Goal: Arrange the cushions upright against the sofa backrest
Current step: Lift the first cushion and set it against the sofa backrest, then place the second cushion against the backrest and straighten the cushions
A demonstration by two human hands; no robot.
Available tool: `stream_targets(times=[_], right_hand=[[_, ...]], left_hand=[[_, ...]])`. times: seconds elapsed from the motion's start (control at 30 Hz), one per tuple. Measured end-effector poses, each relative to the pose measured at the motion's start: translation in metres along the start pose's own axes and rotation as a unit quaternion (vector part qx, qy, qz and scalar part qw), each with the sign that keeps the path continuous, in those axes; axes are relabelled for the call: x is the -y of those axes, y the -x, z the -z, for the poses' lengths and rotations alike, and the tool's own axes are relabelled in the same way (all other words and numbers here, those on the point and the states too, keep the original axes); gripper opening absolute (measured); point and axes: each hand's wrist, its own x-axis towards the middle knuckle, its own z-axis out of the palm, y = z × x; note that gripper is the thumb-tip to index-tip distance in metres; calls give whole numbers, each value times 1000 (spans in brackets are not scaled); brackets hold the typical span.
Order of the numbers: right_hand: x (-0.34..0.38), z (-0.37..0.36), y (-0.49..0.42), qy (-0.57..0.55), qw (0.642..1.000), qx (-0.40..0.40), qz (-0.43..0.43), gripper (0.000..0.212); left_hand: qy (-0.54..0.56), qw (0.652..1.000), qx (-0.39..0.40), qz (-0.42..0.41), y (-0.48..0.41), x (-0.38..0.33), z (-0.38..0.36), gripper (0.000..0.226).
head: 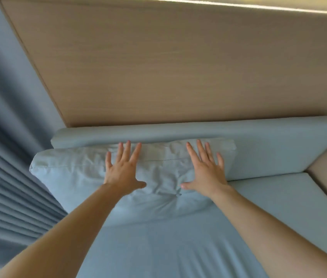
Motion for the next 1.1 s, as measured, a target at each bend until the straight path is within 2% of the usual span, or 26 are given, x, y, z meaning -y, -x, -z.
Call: stream_targets(times=[0.17, 0.3, 0.5, 0.6, 0.7, 0.9, 1.1], right_hand=[[-37, 53, 110, -63, 993, -63, -81, 129], [-96, 106, 224, -33, 984, -92, -151, 113], [-202, 197, 409, 23, 948, -152, -280, 108], [-246, 220, 498, 25, 935, -148, -322, 113], [-288, 217, 612, -4, 925, -127, -358, 116], [-343, 157, 804, -83, 900, -71, -423, 120], [-394, 105, 899, -160, 869, -23, -468, 122]], left_hand=[[108, 982, -70, -139, 76, -136, 32, 110], [122, 960, -89, -236, 142, -262, 65, 95], [140, 910, -109, -376, 254, -423, 131, 101], [108, 903, -92, -405, 304, -483, 143, 102], [78, 894, -63, -437, 383, -548, 130, 101], [20, 886, -2, -463, 535, -647, 66, 99], [-50, 881, 60, -466, 597, -710, 15, 98]])
